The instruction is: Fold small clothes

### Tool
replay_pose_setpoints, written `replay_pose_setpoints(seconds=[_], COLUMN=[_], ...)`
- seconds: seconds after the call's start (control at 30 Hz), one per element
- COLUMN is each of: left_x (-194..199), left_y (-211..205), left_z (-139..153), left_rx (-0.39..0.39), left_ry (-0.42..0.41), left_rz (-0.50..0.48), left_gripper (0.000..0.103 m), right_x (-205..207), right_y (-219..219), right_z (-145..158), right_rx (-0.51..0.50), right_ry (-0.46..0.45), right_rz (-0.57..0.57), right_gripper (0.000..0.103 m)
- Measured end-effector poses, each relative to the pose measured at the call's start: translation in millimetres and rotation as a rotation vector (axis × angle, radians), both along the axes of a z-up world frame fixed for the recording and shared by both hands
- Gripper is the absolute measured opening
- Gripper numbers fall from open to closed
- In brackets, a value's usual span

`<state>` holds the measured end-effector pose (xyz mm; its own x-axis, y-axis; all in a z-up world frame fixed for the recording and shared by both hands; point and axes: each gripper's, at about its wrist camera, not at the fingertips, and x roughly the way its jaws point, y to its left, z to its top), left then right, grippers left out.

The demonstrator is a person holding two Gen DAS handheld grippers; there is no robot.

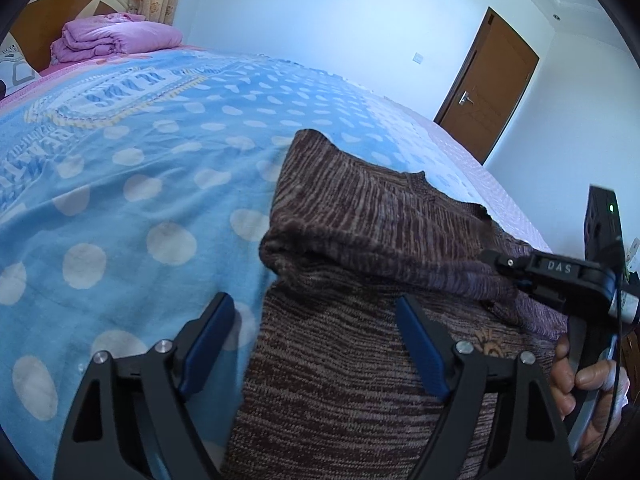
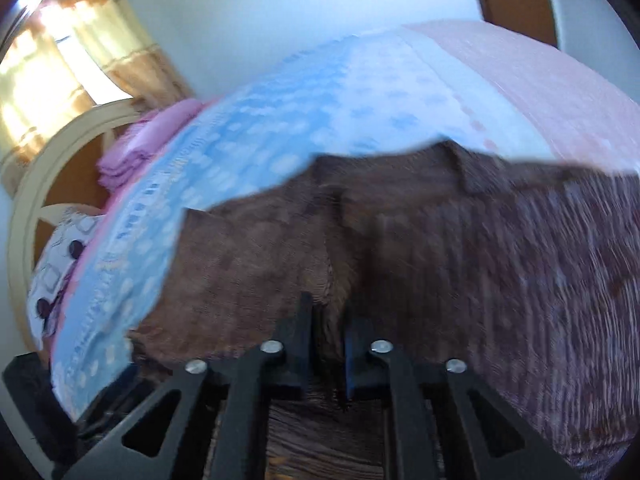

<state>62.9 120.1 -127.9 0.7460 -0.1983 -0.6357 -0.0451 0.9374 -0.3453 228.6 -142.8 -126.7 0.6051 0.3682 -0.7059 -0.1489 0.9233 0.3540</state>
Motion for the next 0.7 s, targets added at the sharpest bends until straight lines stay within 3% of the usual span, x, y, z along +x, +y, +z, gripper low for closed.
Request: replay_pose_setpoints(seconds=[0.07,0.13,0.2,0.27,0.33,0.53,0.7], left_x=[0.1,0.1,0.0,0.0,0.3,-0.4,-0.2], left_y=[-0.4,-0.4,-0.5,-1.6,-1.3,-1.9,-1.8], left_z=[-0.1,-0.2,-0.2,0.2,0.0,-0.1,0.0], left_rx=[0.002,0.002,0.002,0.005,0.009,0.013,0.009], left_ry=[0.0,0.0,0.0,-0.001,-0.001,0.0,-0.001], left_rz=[0.0,0.0,0.0,-0.001,-0.001,0.0,-0.001], left_gripper=[0.085,0.085,0.086,0.086,0.086,0.086,0.086], right_x=[-4.4,-16.1,-30.4,-41.3,-49.0,-42.8,-30.0], right_y=[-9.8,-22.4,-35.1,-41.5,-38.8,8.2,44.6], right_z=[0.6,5.5,12.2,18.0,24.0,35.7,20.7], right_rx=[0.021,-0.006,-0.058,-0.044,-0.022,-0.085,-0.13], right_ry=[-0.006,-0.029,-0.063,-0.084,-0.101,-0.151,-0.101], right_rz=[-0.016,-0.061,-0.133,-0.142,-0.117,0.005,0.126], right_gripper=[0.022,0.034,0.034,0.034,0.034,0.034,0.034])
